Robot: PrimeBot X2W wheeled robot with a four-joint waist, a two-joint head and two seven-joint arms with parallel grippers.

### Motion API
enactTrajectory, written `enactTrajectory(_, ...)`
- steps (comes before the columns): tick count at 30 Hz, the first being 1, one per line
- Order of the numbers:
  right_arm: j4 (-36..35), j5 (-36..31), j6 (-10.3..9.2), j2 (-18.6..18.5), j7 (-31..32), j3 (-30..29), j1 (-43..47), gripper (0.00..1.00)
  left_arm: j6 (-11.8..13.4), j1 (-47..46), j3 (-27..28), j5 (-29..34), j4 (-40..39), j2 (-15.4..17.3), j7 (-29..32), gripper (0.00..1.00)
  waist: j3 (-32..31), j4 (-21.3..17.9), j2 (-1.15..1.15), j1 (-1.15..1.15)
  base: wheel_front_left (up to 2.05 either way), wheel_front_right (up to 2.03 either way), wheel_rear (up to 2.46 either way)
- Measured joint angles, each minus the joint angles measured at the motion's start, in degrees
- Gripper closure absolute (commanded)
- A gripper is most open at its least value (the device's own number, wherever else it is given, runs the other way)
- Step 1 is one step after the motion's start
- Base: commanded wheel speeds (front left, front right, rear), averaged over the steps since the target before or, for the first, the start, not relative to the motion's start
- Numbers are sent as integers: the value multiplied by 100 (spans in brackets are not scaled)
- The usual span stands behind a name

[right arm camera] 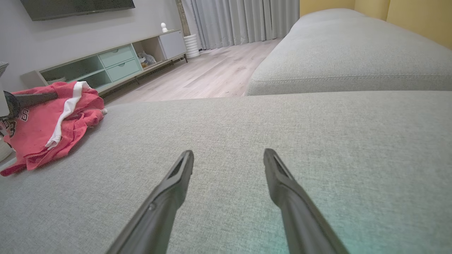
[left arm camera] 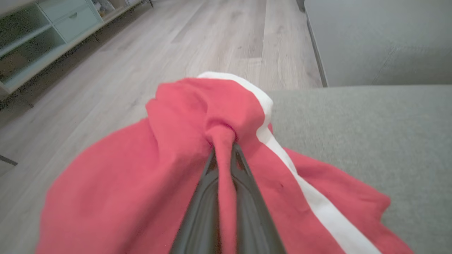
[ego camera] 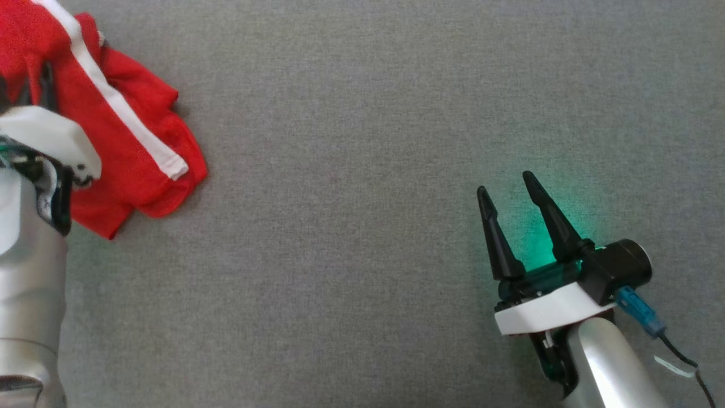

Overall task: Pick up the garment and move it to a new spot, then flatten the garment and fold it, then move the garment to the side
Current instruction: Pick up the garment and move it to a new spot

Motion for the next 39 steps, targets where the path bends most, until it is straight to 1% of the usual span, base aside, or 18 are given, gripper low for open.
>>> enactTrajectory(3,21,2,0,0,0,-43,2,0,-2,-107,-12,0,-77,-1,-415,100,-83,19,0,0,0,0,0)
enactTrajectory(8,43,70,0,0,0,-71,34,0,-12,-260,-38,1,-534,3,-1158,100,-332,58,0,0,0,0,0)
enactTrajectory(12,56,165,0,0,0,-56,57,0,-49,-288,-105,3,-1087,25,-1396,100,-579,91,0,-1,0,0,0)
enactTrajectory(16,68,259,0,0,0,-19,131,0,-56,-280,-159,1,-1795,25,-1421,100,-815,116,0,-1,0,0,0)
enactTrajectory(20,120,309,0,0,0,19,309,0,-83,-178,-323,-47,-2564,-22,-1259,100,-1025,122,0,-1,0,0,0)
enactTrajectory(23,107,311,0,1,0,44,301,0,-100,53,-412,-243,-3099,-157,-990,100,-1138,67,0,-2,0,0,0)
enactTrajectory(27,68,431,0,1,0,33,297,0,-149,465,-743,-390,-3727,-361,-606,100,-1234,-116,0,-1,0,0,0)
enactTrajectory(33,-18,556,0,2,0,-23,295,0,-157,781,-1278,-516,-4388,-622,-174,100,-1308,-569,0,-1,0,0,0)
enactTrajectory(39,-141,671,0,1,0,-96,272,0,-201,879,-1878,-561,-4507,-925,92,100,-1252,-1187,0,0,0,0,0)
